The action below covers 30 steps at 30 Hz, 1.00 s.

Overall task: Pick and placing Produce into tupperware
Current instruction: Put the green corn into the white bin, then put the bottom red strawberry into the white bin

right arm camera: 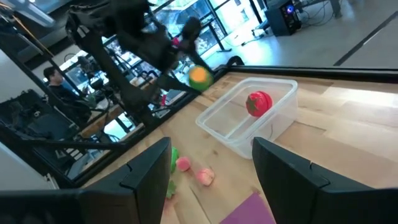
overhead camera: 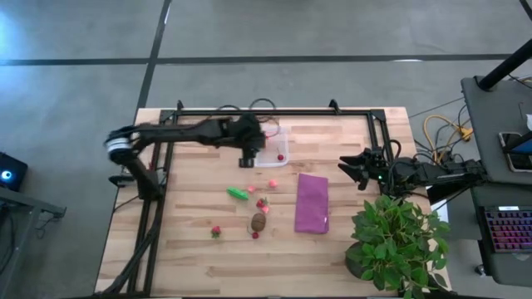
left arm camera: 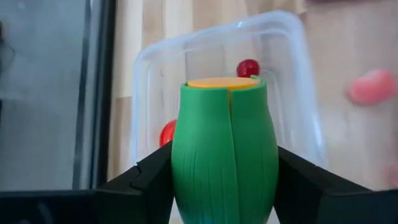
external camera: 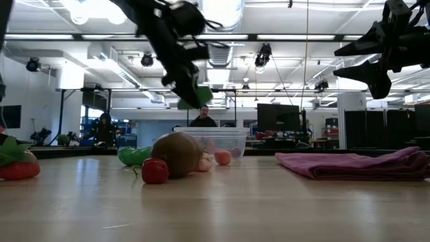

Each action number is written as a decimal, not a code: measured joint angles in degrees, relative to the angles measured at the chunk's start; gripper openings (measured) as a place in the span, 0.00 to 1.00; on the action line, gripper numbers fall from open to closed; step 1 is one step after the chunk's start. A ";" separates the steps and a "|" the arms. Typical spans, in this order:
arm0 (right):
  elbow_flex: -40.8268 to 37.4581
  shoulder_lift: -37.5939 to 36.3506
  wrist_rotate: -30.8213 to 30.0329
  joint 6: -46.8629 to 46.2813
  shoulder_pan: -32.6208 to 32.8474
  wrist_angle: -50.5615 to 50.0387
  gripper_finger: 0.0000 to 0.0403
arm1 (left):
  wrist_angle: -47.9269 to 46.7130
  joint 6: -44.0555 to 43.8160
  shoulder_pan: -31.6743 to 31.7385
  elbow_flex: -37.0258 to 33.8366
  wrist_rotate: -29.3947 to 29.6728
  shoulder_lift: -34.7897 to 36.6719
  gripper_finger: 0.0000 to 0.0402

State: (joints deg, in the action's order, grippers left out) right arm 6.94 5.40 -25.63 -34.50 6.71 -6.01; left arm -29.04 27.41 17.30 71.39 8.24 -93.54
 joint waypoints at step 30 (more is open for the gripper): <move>0.01 0.33 -1.46 -2.29 0.00 0.97 0.54 | -29.14 -25.03 -3.57 -4.49 -21.90 16.24 0.72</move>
State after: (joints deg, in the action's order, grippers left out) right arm 6.95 5.73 -27.08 -36.80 6.71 -5.05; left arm -58.18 2.38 13.73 66.90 -13.66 -77.29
